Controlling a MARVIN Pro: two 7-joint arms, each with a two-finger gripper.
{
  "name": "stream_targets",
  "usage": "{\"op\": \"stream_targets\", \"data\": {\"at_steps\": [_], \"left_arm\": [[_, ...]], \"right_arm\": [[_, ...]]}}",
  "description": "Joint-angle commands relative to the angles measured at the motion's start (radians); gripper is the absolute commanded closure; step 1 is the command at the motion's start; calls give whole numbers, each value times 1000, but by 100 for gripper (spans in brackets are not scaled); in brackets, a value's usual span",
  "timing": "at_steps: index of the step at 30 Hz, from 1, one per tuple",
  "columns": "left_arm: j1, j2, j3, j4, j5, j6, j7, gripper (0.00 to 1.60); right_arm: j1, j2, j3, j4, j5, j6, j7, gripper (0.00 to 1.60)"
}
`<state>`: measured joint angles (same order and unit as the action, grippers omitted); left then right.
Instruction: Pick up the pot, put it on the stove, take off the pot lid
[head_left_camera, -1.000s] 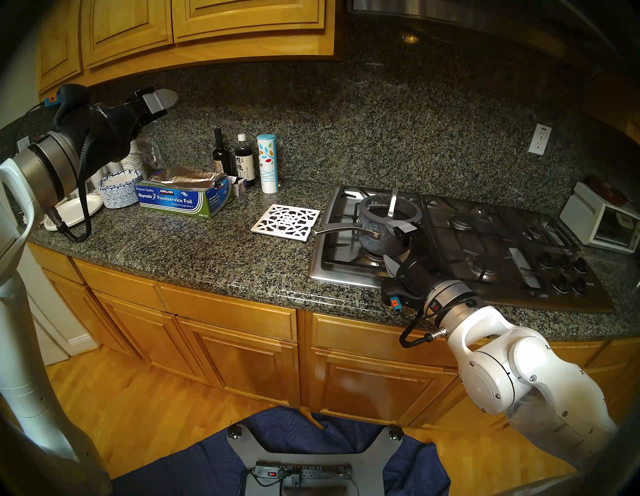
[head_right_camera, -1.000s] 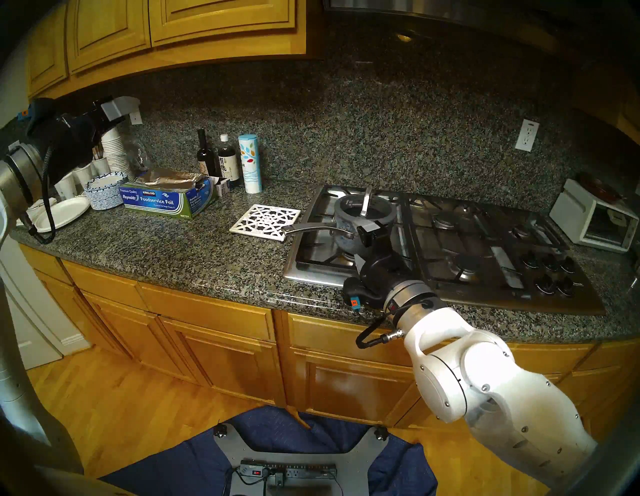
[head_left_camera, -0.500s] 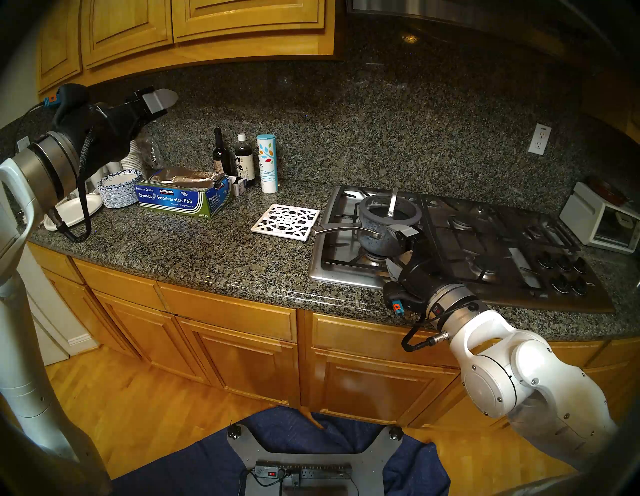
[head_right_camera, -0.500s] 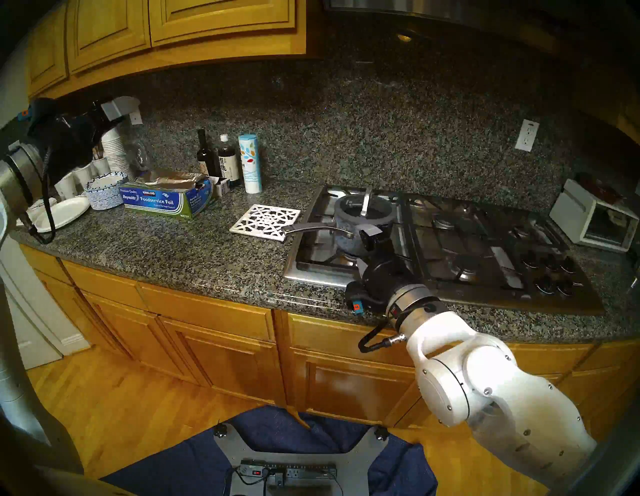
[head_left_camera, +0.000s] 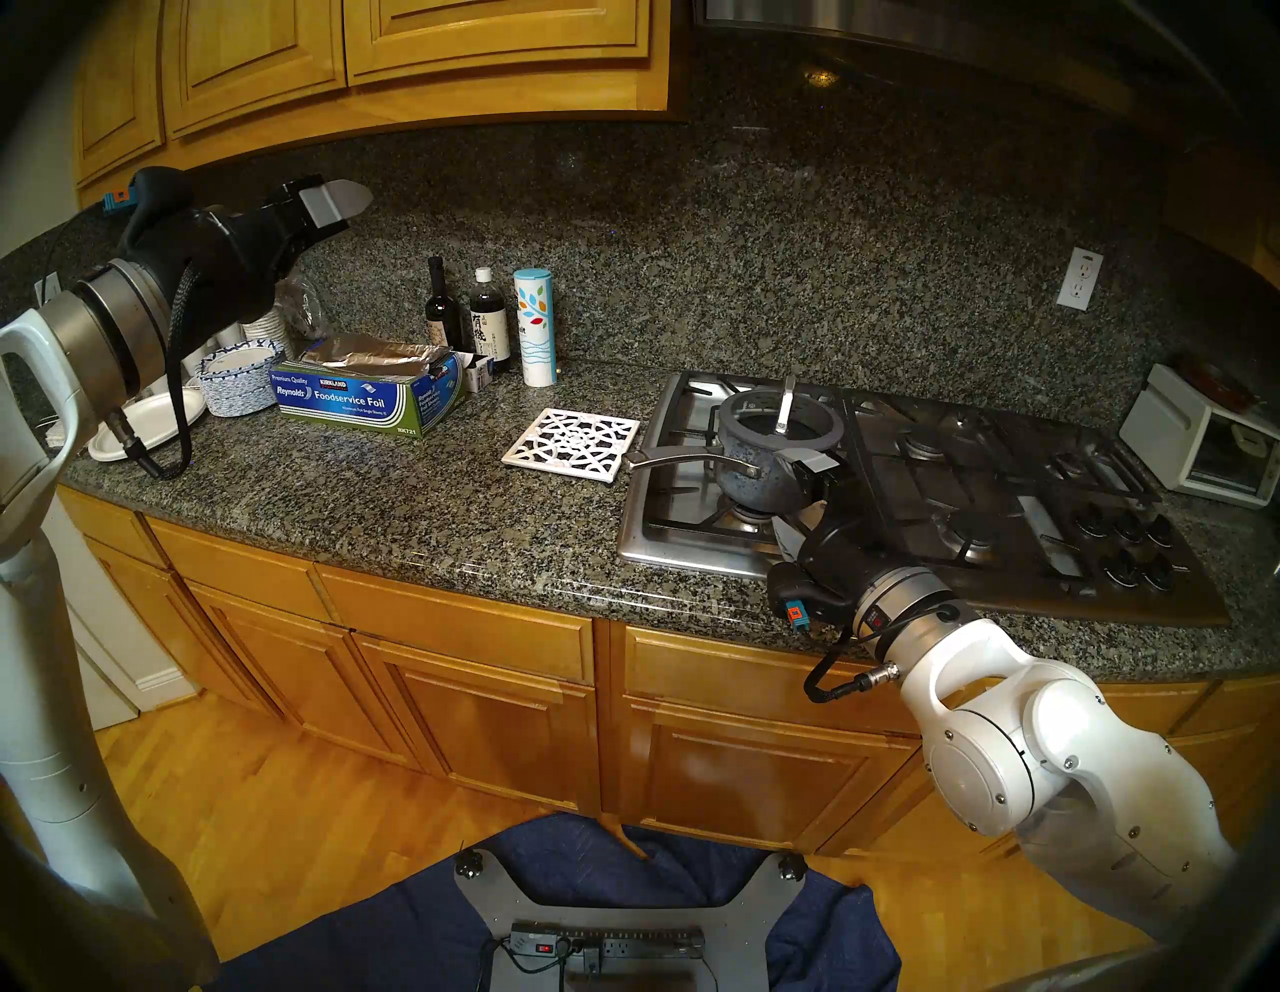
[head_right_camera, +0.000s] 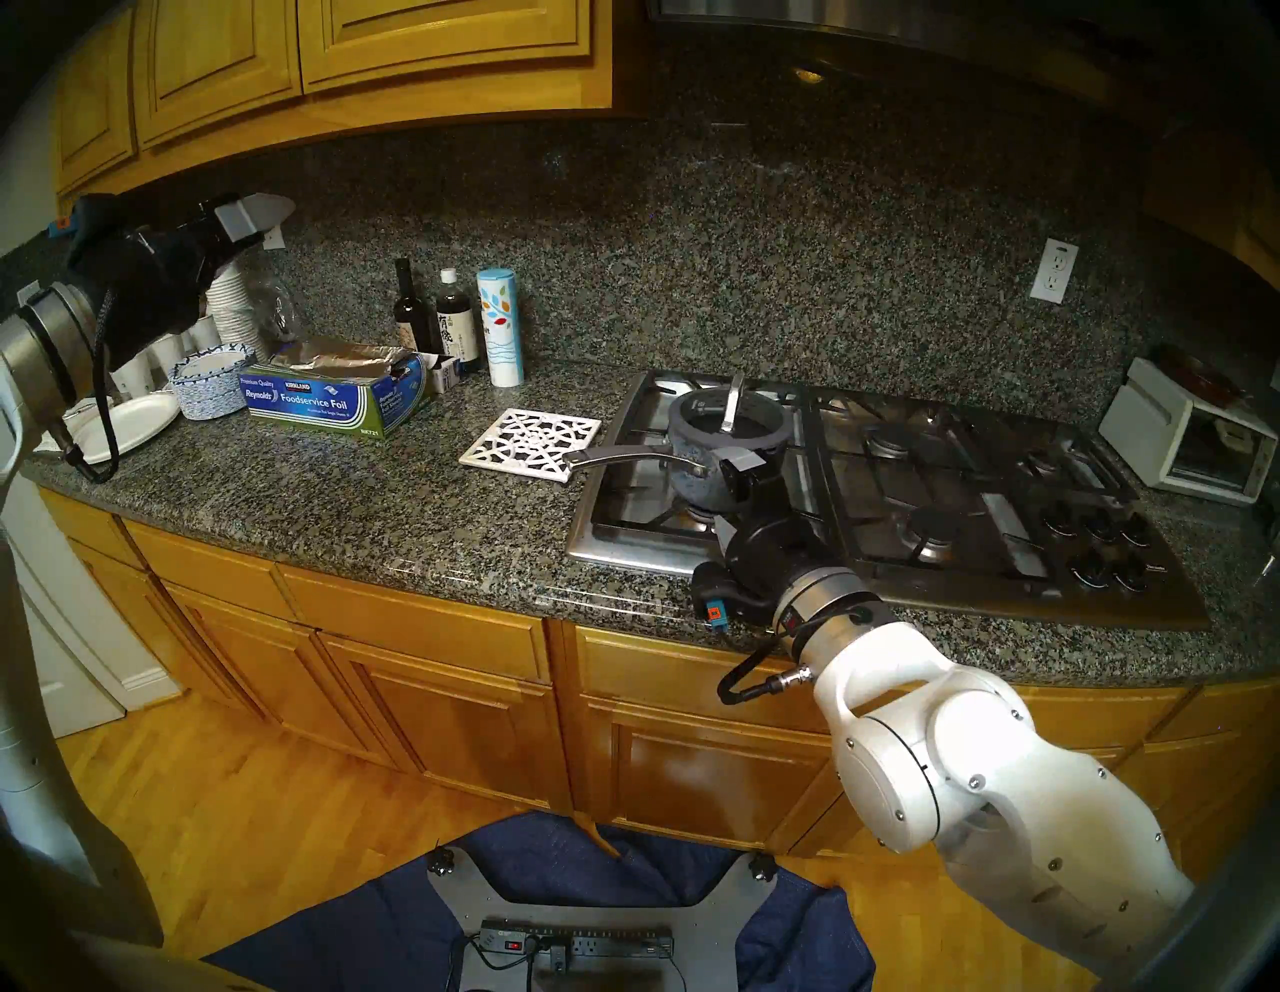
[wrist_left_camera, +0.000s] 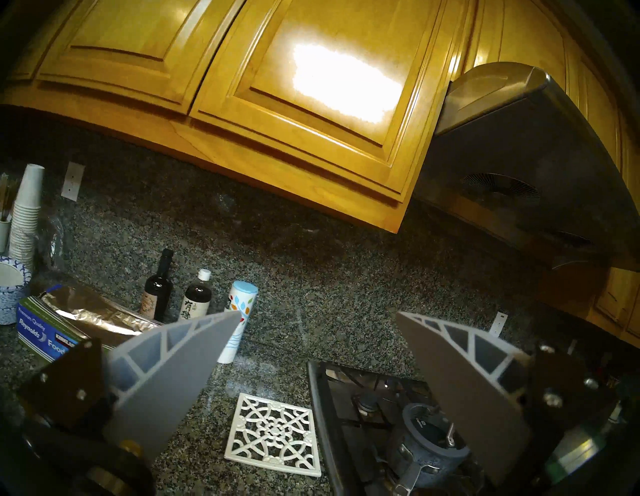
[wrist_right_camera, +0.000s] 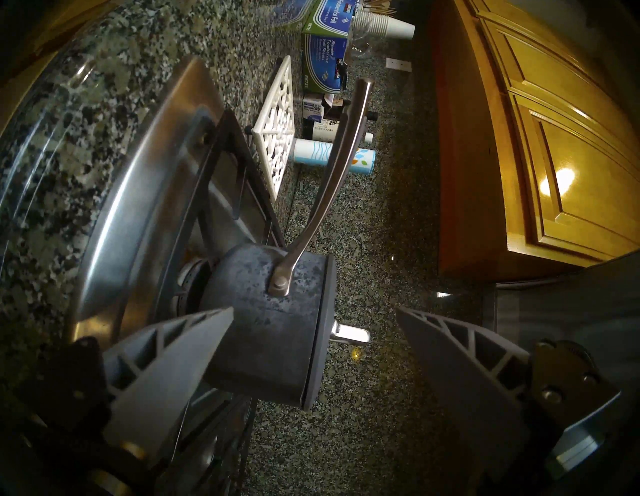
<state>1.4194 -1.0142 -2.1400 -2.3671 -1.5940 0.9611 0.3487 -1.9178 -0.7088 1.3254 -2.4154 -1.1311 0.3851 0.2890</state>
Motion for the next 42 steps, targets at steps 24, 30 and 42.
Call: {"op": "stream_targets", "data": {"at_steps": [24, 30, 42], "left_arm": [[-300, 267, 318, 287, -391, -34, 93, 0], [-338, 277, 415, 291, -402, -69, 88, 0], [-435, 192, 598, 322, -314, -150, 105, 0]], "right_arm": [[16, -5, 16, -28, -5, 1, -15, 0], [15, -6, 16, -28, -5, 1, -15, 0], [16, -7, 15, -28, -6, 1, -13, 0]]}}
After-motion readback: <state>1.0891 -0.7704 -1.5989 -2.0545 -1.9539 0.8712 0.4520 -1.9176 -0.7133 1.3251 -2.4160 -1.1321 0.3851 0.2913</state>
